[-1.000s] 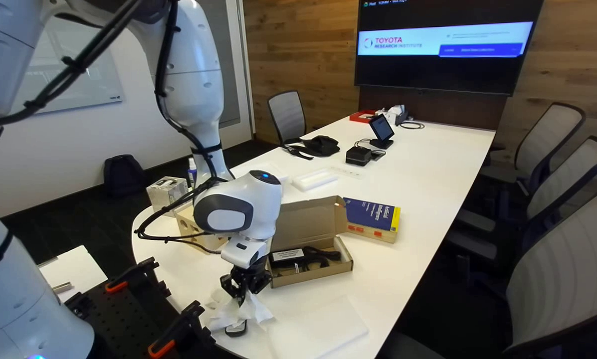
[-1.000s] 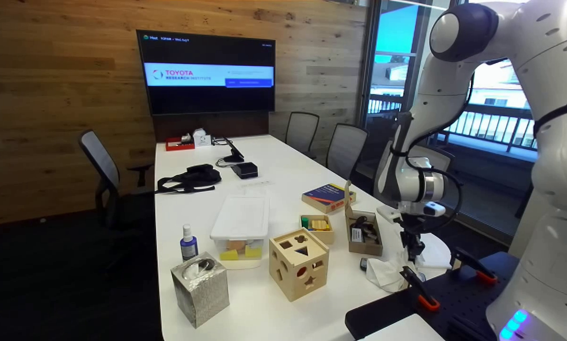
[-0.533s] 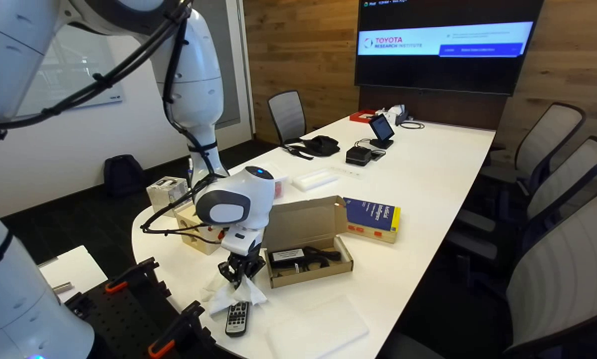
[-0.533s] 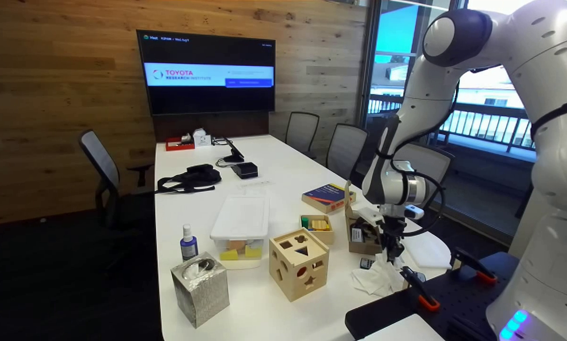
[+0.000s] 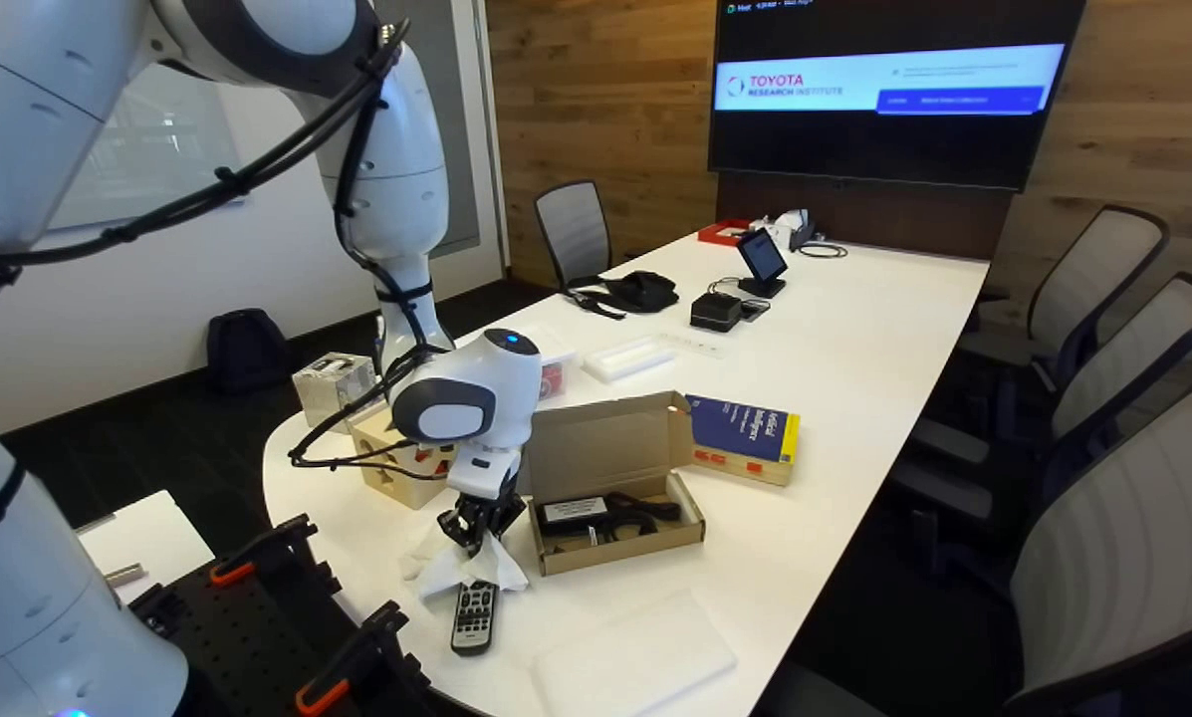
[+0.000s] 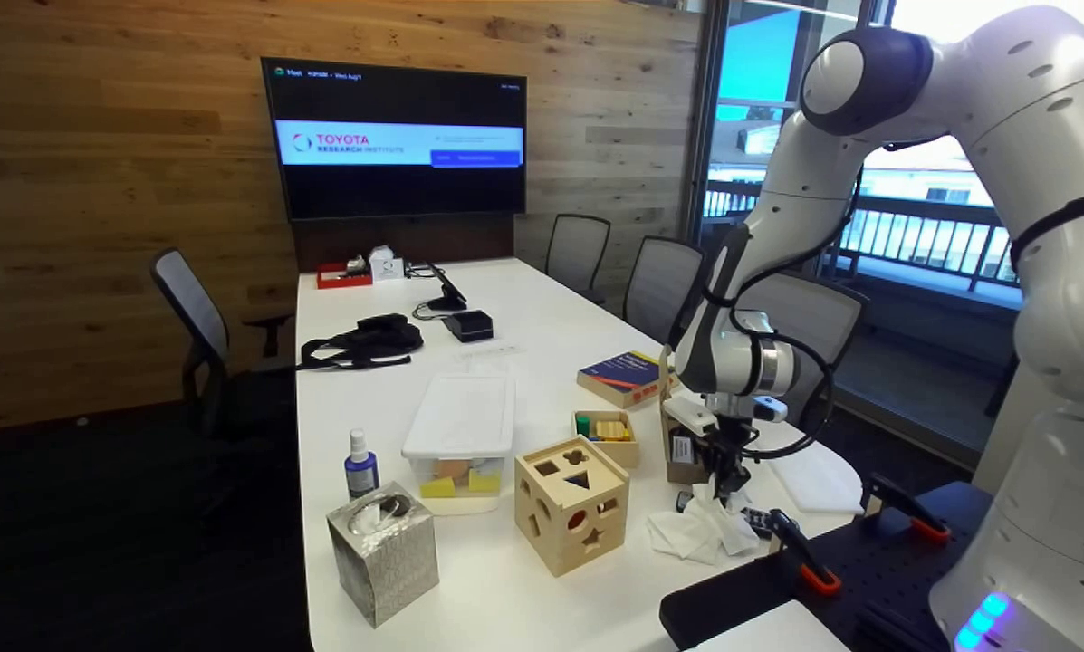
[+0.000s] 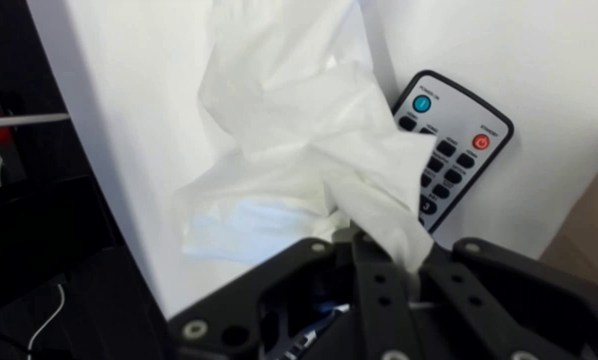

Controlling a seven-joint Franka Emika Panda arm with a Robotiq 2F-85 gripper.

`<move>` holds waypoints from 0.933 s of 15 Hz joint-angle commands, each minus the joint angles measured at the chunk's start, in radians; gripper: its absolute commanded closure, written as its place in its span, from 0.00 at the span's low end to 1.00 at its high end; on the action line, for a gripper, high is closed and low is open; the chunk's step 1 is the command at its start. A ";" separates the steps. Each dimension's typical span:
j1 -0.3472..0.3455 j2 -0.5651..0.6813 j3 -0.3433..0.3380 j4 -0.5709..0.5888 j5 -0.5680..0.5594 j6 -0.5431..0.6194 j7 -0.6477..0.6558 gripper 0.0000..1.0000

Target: Clean the remote with a paper towel

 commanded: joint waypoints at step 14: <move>0.019 -0.044 -0.137 -0.110 0.109 0.019 0.009 1.00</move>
